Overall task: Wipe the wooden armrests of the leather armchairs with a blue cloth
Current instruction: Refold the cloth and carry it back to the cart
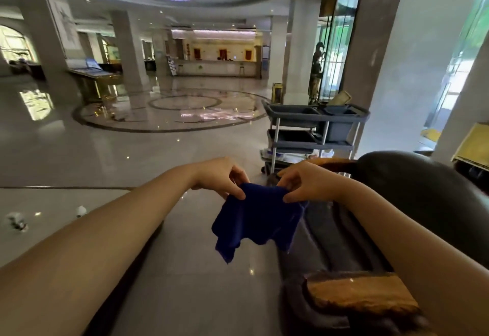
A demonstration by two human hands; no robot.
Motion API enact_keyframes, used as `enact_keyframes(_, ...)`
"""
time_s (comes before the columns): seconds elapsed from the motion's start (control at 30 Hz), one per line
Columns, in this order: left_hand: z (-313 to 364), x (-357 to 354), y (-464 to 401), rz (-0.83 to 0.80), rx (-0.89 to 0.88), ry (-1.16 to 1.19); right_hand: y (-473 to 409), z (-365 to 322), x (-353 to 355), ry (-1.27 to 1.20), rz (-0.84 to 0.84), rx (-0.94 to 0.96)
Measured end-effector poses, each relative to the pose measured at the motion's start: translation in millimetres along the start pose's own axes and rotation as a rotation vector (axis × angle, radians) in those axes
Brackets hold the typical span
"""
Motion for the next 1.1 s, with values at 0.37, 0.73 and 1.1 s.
enact_keyframes(0.37,-131,150,-170,0.050,-0.008,0.050,-257,73,43,0.027,-0.053,0.022)
enact_keyframes(0.73,-211,323,-361,-0.002,-0.095,-0.018,-480,140,119,0.038,0.021,-0.092)
enact_keyframes(1.1,-288,447,-625,-0.015,-0.141,-0.047,-717,310,201,0.063,0.078,-0.120)
Point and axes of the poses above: each hand's wrist, its own y-axis away from the middle knuckle, its own x-axis out of the back of the hand, z = x × y, the point moved 5 cm from there along -y, towards the middle knuckle, and after that the axes turned 2 degrees about y, right-handed, at the moved point
